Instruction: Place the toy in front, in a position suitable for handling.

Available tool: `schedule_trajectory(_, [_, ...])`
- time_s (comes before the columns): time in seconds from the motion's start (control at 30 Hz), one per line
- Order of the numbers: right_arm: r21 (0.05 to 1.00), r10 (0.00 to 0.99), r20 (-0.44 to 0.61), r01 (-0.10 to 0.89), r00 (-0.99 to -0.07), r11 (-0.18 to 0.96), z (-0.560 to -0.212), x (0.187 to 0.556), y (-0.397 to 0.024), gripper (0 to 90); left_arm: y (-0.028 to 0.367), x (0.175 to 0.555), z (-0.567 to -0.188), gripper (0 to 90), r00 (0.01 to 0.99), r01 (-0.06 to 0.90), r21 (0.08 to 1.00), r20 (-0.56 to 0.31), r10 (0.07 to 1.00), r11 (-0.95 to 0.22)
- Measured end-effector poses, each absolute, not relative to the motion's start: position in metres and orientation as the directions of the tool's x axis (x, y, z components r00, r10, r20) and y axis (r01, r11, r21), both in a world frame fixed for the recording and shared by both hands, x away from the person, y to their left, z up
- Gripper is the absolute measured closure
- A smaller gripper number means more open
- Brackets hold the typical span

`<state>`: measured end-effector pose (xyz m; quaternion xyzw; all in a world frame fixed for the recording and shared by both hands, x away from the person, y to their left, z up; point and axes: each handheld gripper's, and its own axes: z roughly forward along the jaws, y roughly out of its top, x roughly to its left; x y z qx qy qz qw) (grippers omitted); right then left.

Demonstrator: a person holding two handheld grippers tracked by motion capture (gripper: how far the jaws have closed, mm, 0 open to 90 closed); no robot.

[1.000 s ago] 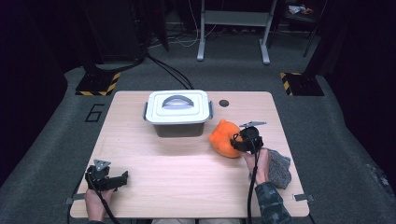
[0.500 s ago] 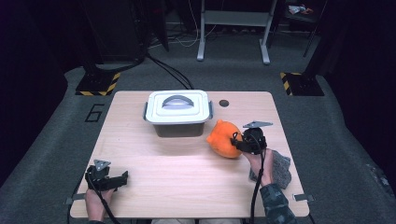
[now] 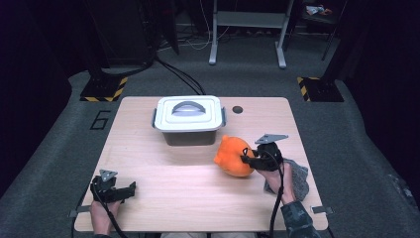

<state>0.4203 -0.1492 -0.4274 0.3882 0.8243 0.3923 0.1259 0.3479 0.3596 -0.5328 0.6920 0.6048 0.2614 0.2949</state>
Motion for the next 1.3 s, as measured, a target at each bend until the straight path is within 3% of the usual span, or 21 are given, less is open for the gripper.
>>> schedule_trajectory(0.83, [0.709, 0.581, 0.096, 0.465, -0.808, 0.53, -0.446, 0.409, -0.125, 56.4, 0.36, 0.348, -0.533, 0.4, 0.132, 0.682, 0.725, 0.005, 0.991, -0.095])
schedule_trajectory(0.97, [0.704, 0.596, 0.091, 0.475, -0.798, 0.528, -0.447, 0.41, -0.128, 46.4, 0.359, 0.348, -0.533, 0.7, 0.133, 0.682, 0.725, 0.008, 0.991, -0.097])
schedule_trajectory(1.07, [0.711, 0.606, 0.09, 0.477, -0.79, 0.516, -0.446, 0.41, -0.129, 33.1, 0.36, 0.348, -0.532, 0.6, 0.136, 0.686, 0.721, 0.006, 0.991, -0.099])
schedule_trajectory(1.3, [0.747, 0.648, 0.08, 0.476, -0.758, 0.464, -0.436, 0.405, -0.137, 19.1, 0.359, 0.348, -0.533, 0.0, 0.132, 0.679, 0.727, 0.014, 0.991, -0.101])
